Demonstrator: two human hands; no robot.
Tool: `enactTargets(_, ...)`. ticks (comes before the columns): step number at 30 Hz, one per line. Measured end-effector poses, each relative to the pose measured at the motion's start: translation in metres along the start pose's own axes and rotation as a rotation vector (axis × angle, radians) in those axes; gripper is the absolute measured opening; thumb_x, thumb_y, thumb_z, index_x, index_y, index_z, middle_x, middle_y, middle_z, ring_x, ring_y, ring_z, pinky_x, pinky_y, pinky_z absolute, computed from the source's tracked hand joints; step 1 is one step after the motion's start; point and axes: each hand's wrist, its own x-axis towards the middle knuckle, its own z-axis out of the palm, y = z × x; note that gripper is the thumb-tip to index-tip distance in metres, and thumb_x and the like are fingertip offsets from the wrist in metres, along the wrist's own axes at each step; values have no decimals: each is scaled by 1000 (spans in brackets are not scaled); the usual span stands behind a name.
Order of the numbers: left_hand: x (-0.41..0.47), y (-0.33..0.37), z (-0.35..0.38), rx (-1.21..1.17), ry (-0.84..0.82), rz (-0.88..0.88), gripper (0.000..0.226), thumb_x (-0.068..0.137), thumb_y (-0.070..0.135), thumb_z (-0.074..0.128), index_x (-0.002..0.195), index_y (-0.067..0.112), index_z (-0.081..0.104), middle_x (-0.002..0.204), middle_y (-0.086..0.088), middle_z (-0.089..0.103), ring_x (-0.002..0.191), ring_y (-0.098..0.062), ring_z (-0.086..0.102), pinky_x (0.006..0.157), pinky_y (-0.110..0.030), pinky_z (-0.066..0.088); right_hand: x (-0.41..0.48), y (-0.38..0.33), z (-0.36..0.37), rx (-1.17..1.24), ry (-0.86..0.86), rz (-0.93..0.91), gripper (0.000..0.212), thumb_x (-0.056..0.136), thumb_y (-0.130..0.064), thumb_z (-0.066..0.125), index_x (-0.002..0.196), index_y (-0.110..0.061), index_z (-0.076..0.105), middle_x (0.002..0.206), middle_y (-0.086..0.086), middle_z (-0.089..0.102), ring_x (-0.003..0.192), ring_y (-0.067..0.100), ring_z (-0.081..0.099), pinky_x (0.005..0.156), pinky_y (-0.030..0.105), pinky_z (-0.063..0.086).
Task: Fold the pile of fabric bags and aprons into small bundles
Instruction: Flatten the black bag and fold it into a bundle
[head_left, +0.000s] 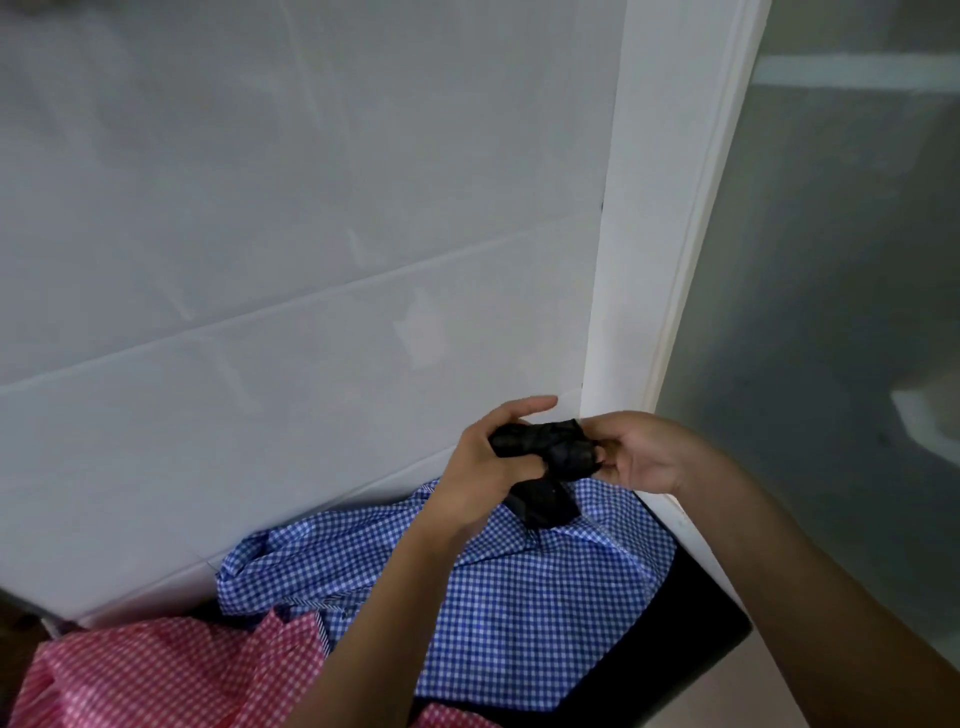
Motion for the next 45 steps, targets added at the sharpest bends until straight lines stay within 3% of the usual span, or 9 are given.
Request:
enactTargets(7, 6, 41, -10, -285, 81, 137, 40, 60, -8, 67, 92, 13, 77, 94, -9, 74, 89, -23, 70, 76, -31, 57, -17, -68, 33, -509, -10, -217, 13, 89, -4, 60, 80, -8, 68, 58, -1, 57, 53, 7, 45, 42, 12, 35)
enactTargets(14, 11, 100, -19, -397, 6, 276, 56, 65, 5, 66, 118, -9, 55, 103, -17, 65, 95, -27, 66, 75, -31, 53, -60, -145, 71, -1013, -62, -420, 13, 89, -10, 62, 85, -20, 70, 72, -7, 62, 65, 2, 51, 54, 13, 36)
enactTargets(18, 5, 129, -18, -533, 102, 371, 53, 64, 15, 77, 113, 1, 61, 103, -15, 62, 89, -20, 63, 72, -29, 50, -68, -159, 78, -1126, -114, -472, 20, 80, -4, 71, 77, -23, 72, 67, -17, 67, 63, -7, 55, 55, 10, 39)
enactTargets(22, -3, 155, -37, -977, 256, 430, 17, 77, 10, 60, 90, 14, 71, 94, -7, 71, 86, -18, 63, 76, -33, 46, -42, -124, 69, -861, -140, -523, 20, 80, 4, 68, 76, -15, 69, 70, -5, 66, 63, 4, 55, 53, 14, 40)
enactTargets(26, 0, 156, -43, -866, 353, 351, 20, 91, 18, 53, 108, 14, 62, 104, -6, 71, 95, -19, 62, 94, -36, 46, -36, -95, 79, -565, -148, -648, 31, 85, -9, 68, 114, -19, 61, 104, 2, 66, 77, 13, 67, 58, 20, 48)
enactTargets(31, 9, 141, -29, -805, 361, 262, 24, 95, 20, 47, 112, 8, 60, 97, -9, 71, 81, -16, 68, 81, -30, 57, -48, -98, 105, -425, -236, -948, 77, 78, -13, 76, 135, -49, 39, 134, -9, 47, 83, 17, 69, 77, 26, 52)
enactTargets(34, 10, 136, -20, -802, 310, 218, 34, 91, 24, 48, 115, 3, 59, 107, -17, 68, 104, -29, 61, 100, -41, 45, -47, -107, 110, -528, -174, -994, 55, 78, -14, 77, 123, -34, 54, 115, -9, 61, 72, 17, 64, 83, 29, 53)
enactTargets(37, 12, 139, -14, -857, 359, 194, 33, 97, 29, 44, 110, 3, 59, 100, -20, 70, 103, -34, 63, 92, -44, 48, -42, -111, 112, -554, -116, -966, 24, 79, -18, 77, 94, -17, 59, 89, -12, 66, 62, 10, 61, 65, 23, 47)
enactTargets(45, 22, 138, -22, -520, 398, 227, 24, 97, 20, 48, 102, 2, 62, 91, -19, 69, 87, -31, 65, 77, -34, 52, -38, -124, 111, -656, -85, -936, 28, 75, -17, 80, 71, -6, 55, 66, 10, 64, 60, 11, 61, 66, 28, 48)
